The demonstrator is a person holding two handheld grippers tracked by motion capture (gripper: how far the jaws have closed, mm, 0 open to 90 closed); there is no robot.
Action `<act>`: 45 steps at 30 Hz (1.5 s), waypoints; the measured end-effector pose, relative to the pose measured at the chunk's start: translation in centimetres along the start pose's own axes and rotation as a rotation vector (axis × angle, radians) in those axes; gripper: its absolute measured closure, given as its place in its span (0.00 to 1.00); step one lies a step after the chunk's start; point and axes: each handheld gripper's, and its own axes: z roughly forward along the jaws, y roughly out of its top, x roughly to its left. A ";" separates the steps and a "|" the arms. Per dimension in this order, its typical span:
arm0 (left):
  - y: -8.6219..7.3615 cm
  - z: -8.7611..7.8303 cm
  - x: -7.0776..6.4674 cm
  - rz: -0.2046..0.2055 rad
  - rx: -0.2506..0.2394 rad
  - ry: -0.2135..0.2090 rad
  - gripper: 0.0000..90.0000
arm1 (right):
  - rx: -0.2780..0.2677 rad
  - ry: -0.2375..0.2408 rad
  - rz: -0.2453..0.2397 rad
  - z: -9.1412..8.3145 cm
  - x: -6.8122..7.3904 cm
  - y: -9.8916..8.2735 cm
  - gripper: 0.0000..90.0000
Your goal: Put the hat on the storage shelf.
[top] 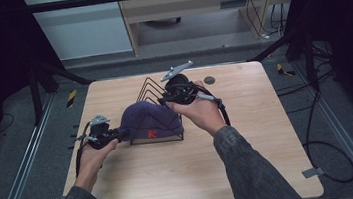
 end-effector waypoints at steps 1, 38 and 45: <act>0.0 0.0 0.0 0.000 0.000 0.000 0.69 | 0.000 0.000 0.000 0.0 0.0 0.0 0.80; -4.3 -5.1 -0.3 -0.015 0.023 0.221 0.06 | -0.035 -0.125 0.084 -6.3 -1.5 -6.1 0.12; -4.6 -4.8 -0.2 -0.007 0.059 0.225 0.06 | -0.054 -0.126 0.090 -8.4 -2.1 -9.0 0.08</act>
